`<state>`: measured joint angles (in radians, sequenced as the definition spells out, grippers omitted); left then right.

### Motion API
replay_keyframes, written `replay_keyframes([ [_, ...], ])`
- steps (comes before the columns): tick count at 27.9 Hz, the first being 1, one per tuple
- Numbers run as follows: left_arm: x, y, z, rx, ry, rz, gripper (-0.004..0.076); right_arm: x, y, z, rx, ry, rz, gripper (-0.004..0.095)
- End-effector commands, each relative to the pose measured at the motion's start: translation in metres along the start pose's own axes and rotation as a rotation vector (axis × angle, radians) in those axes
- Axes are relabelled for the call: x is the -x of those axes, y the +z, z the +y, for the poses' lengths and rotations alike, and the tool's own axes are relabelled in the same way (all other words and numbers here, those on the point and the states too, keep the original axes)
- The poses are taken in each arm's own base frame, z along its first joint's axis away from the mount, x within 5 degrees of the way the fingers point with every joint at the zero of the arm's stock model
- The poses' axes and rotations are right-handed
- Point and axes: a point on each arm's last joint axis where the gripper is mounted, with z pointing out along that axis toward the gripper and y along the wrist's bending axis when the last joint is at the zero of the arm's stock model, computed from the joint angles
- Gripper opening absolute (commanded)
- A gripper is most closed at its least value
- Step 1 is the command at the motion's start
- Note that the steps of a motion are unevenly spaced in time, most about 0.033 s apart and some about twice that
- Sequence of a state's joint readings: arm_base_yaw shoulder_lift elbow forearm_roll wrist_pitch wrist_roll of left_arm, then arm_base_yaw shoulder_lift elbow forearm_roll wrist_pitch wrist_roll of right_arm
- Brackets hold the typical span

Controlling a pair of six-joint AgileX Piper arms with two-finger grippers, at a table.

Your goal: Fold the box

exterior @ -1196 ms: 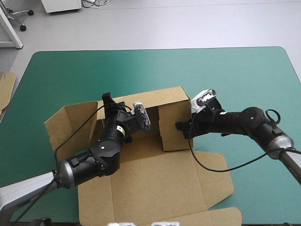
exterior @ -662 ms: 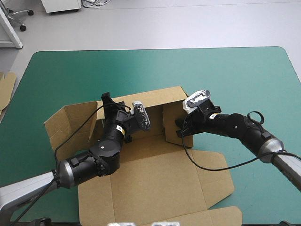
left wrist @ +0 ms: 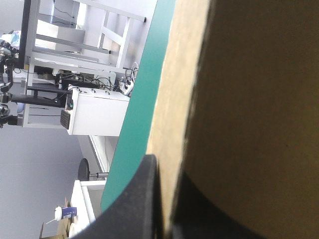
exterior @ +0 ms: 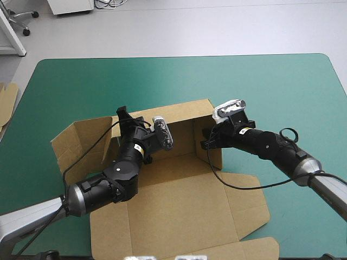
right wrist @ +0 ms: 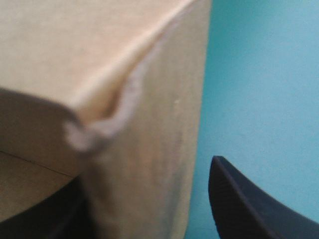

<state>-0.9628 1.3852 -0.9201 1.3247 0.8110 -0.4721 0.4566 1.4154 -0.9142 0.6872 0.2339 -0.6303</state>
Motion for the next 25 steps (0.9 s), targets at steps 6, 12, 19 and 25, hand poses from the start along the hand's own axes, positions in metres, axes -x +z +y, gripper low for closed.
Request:
replay_keyframes([
  [6, 0.0, -0.007, 0.011, 0.03, -0.072, -0.005, -0.0014, 0.019, -0.006, 0.02, -0.017, -0.056, -0.158, 0.0494],
  [12, 0.0, -0.007, 0.012, 0.033, -0.074, -0.006, -0.0014, 0.022, -0.003, 0.017, -0.05, -0.082, -0.191, 0.0469],
  [19, 0.0, -0.007, 0.013, 0.047, -0.067, -0.008, -0.0014, 0.012, 0.008, 0.019, -0.021, -0.079, -0.113, 0.0044],
  [25, 0.002, -0.007, 0.016, 0.077, -0.081, -0.028, -0.0014, 0.008, 0.011, 0.019, -0.007, -0.051, -0.083, -0.0011],
])
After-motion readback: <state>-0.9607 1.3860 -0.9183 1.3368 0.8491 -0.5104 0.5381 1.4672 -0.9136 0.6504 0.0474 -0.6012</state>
